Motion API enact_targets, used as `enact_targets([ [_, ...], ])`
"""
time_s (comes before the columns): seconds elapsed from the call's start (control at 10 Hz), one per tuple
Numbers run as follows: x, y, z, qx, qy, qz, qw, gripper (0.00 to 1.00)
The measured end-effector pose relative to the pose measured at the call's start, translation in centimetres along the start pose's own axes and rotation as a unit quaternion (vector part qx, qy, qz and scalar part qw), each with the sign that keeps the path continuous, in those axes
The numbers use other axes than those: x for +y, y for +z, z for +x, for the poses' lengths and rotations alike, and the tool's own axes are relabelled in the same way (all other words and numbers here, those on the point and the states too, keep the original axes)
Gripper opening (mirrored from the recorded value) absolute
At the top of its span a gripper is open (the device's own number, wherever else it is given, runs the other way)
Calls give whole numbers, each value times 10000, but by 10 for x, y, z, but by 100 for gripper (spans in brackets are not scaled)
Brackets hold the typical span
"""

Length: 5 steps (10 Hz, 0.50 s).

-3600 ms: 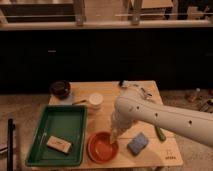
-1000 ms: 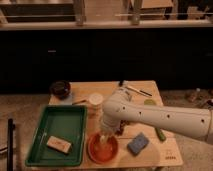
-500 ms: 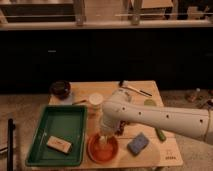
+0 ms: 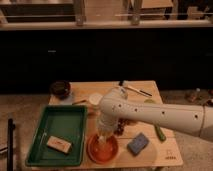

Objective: Place banana in red bowl

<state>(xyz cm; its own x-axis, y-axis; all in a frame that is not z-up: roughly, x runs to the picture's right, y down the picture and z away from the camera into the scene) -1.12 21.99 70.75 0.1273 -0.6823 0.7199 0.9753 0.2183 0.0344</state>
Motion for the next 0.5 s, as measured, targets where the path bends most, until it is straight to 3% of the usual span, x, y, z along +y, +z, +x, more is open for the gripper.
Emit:
enact_targets([
  [0.4,-3,2,-3,-484,62,-191,9986,10],
  [0.5,-5,2,-5,-564,65,-215,9982,17],
])
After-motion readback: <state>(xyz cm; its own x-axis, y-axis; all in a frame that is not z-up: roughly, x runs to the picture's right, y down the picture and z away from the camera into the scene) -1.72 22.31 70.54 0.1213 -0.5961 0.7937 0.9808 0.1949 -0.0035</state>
